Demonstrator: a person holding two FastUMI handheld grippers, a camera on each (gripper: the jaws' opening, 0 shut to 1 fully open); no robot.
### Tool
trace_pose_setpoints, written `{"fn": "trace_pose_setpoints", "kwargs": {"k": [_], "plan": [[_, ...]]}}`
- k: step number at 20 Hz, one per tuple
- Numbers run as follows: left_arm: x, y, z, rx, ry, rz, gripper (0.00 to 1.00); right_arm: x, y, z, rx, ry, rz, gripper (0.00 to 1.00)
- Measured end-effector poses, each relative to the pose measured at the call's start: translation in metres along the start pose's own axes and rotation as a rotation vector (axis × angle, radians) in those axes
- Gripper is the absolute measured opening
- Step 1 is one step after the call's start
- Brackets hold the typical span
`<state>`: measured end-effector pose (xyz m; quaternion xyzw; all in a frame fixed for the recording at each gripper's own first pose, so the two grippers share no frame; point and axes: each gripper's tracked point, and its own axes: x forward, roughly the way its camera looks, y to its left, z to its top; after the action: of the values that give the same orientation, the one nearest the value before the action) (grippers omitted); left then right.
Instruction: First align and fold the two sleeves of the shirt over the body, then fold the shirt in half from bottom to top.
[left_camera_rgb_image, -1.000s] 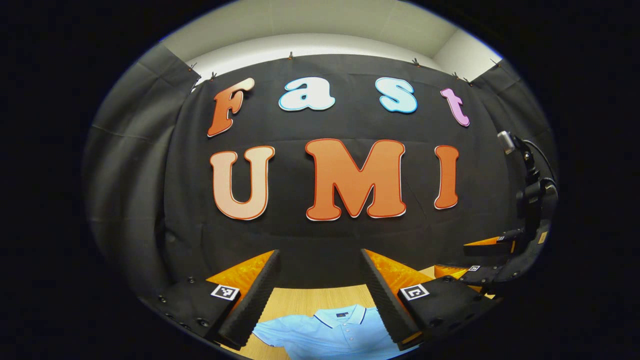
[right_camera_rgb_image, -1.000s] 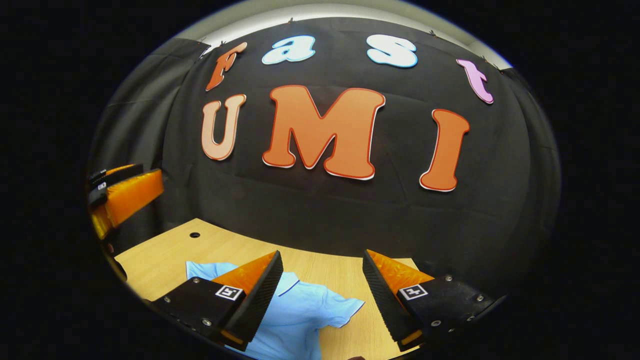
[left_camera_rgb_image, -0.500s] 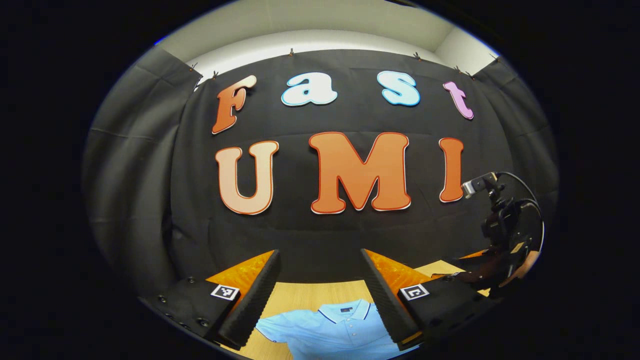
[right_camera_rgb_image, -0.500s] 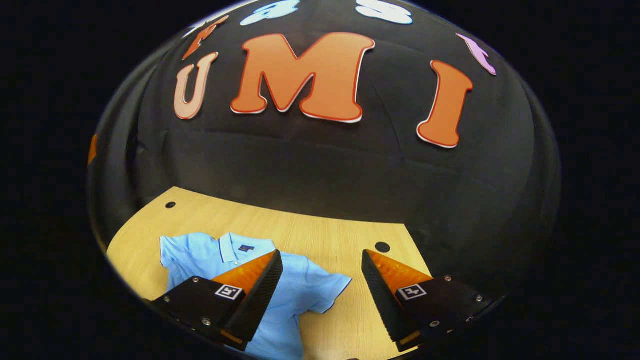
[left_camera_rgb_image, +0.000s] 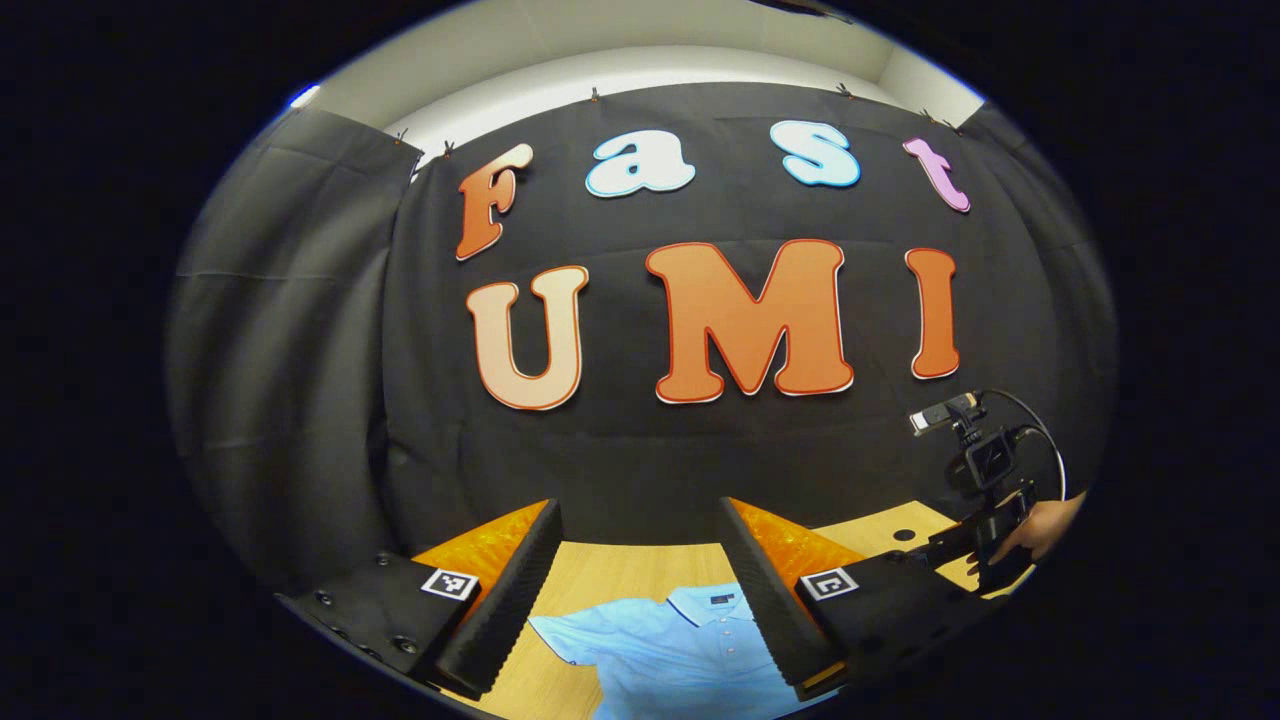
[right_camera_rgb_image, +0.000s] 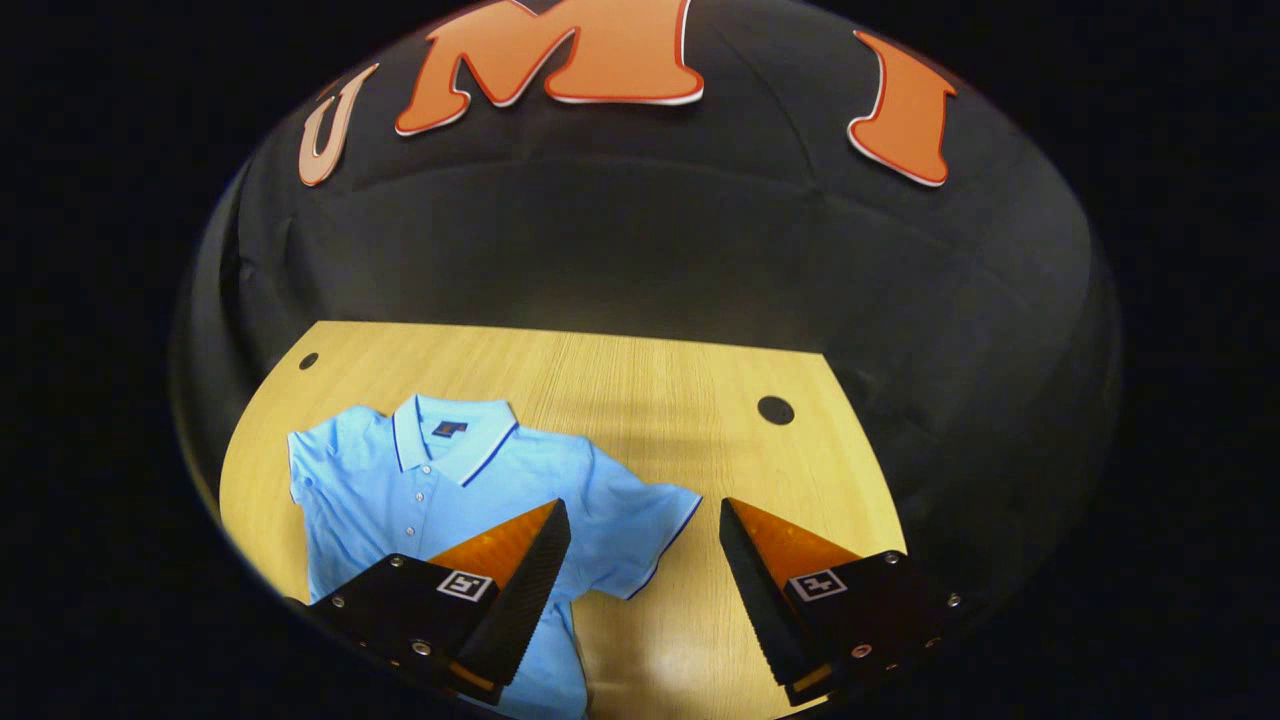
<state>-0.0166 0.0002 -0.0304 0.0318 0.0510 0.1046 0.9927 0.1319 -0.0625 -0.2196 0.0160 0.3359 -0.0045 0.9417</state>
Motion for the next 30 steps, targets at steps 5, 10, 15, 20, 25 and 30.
{"fn": "trace_pose_setpoints", "kwargs": {"k": [5, 10, 15, 20, 25, 30], "plan": [[-0.004, -0.001, 0.003, 0.015, -0.009, 0.035, 1.00, 0.036, 0.005, -0.034, 0.015, 0.161, 0.053, 0.86], [-0.003, -0.006, 0.002, 0.029, 0.005, 0.048, 1.00, 0.057, -0.007, -0.060, 0.045, 0.300, 0.055, 0.84], [-0.006, -0.010, -0.002, 0.044, 0.022, 0.064, 1.00, 0.084, -0.002, -0.087, 0.088, 0.413, 0.062, 0.75], [-0.005, -0.010, -0.003, 0.068, 0.039, 0.088, 1.00, 0.100, 0.006, -0.094, 0.104, 0.463, 0.054, 0.77], [-0.005, -0.010, -0.005, 0.077, 0.046, 0.100, 1.00, 0.107, 0.010, -0.092, 0.121, 0.484, 0.026, 0.65], [-0.004, -0.008, -0.011, 0.053, 0.065, 0.109, 1.00, 0.110, 0.001, -0.091, 0.201, 0.513, 0.024, 0.33]]}}
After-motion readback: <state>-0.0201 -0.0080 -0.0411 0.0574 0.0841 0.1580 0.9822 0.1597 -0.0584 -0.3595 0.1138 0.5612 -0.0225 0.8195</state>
